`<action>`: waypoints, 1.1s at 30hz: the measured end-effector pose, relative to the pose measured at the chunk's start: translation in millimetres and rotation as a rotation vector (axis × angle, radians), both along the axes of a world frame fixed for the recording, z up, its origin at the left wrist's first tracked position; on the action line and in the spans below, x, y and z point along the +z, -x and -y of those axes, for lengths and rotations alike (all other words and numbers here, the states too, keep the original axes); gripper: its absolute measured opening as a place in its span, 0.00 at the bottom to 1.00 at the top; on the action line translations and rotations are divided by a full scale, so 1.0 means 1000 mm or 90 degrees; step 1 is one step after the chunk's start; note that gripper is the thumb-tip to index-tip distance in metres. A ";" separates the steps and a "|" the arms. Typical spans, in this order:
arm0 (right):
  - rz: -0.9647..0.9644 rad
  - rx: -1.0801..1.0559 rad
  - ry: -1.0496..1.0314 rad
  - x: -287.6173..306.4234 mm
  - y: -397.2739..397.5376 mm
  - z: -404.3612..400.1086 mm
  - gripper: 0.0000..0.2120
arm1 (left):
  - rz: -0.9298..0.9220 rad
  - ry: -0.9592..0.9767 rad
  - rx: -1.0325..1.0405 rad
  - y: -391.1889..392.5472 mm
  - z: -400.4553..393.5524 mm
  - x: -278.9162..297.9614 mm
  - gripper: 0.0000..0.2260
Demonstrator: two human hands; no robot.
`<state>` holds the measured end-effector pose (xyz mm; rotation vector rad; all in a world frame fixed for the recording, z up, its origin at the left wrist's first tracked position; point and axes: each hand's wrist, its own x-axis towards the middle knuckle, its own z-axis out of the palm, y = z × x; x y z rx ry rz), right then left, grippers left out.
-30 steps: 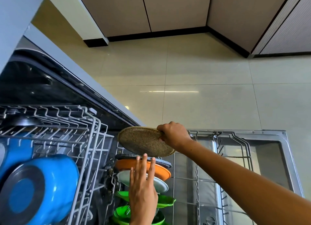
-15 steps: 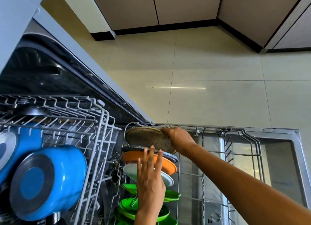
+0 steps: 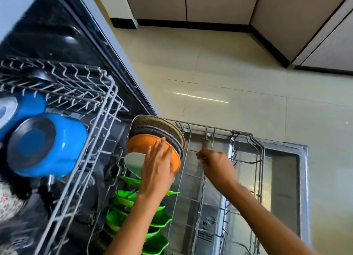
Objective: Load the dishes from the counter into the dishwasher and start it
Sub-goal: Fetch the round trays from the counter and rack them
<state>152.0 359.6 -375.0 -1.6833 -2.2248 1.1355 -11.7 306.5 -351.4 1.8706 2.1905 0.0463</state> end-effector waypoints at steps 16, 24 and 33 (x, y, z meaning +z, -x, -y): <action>-0.222 0.236 -0.157 0.394 -0.039 0.247 0.09 | 0.007 -0.267 0.222 -0.070 0.367 0.393 0.19; -0.401 0.550 -0.202 0.506 0.063 0.398 0.05 | -0.138 -0.388 0.598 -0.085 0.573 0.491 0.18; -0.513 0.815 -0.122 0.541 0.180 0.592 0.05 | -0.296 -0.459 0.938 -0.067 0.773 0.499 0.22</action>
